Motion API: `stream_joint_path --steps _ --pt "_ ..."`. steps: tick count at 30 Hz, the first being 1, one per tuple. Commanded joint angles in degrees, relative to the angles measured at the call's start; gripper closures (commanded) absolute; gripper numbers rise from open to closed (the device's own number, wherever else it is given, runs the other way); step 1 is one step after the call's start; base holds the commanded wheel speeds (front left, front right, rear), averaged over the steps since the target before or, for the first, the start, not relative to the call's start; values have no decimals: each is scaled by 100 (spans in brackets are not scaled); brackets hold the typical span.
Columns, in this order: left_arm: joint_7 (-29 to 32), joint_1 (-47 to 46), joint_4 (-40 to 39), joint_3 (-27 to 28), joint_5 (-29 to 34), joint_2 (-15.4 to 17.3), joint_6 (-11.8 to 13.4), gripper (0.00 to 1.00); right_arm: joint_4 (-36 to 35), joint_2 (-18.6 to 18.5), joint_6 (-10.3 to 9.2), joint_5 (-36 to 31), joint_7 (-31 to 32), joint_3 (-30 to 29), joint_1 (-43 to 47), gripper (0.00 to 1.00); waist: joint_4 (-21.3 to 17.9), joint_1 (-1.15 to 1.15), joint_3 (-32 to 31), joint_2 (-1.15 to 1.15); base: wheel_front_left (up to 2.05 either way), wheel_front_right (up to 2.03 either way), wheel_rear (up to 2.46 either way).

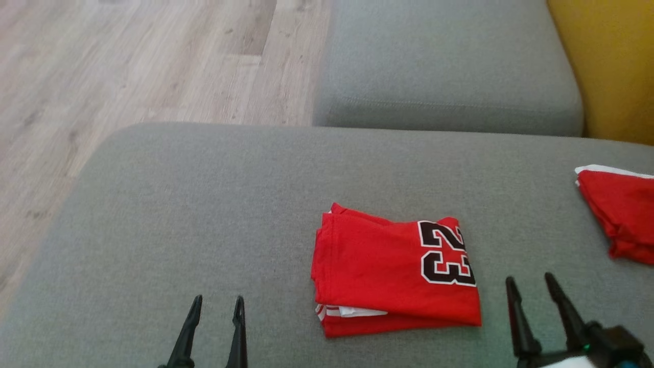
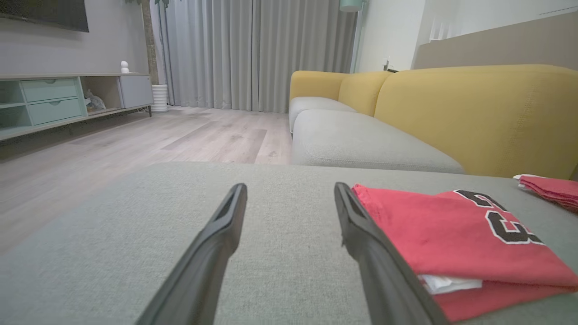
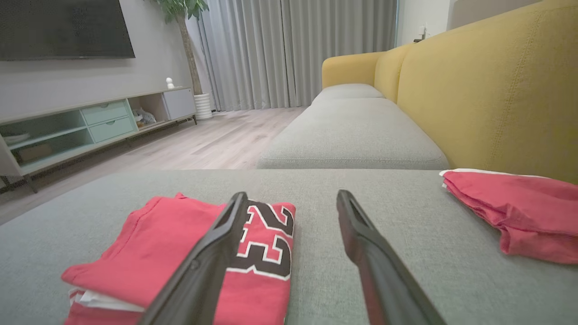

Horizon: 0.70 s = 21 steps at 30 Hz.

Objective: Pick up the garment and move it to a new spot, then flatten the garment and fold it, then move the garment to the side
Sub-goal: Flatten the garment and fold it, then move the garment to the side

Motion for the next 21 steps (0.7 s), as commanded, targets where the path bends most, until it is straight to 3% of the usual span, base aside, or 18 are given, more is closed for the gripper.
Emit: stream_joint_path --steps 1,10,21 --pt "-46 -180 -137 236 36 -41 -7 0 -234 -30 -4 -151 -76 87 -131 0 -48 1 -75 0 0 0 0" --pt "-46 0 -8 422 117 -41 -70 0 -204 221 -4 -462 -77 -31 127 0 -179 1 -224 0 0 0 0" --pt "-46 12 83 475 147 -41 -125 0 -108 234 -4 -557 -77 63 159 0 -221 1 -284 0 0 0 0"
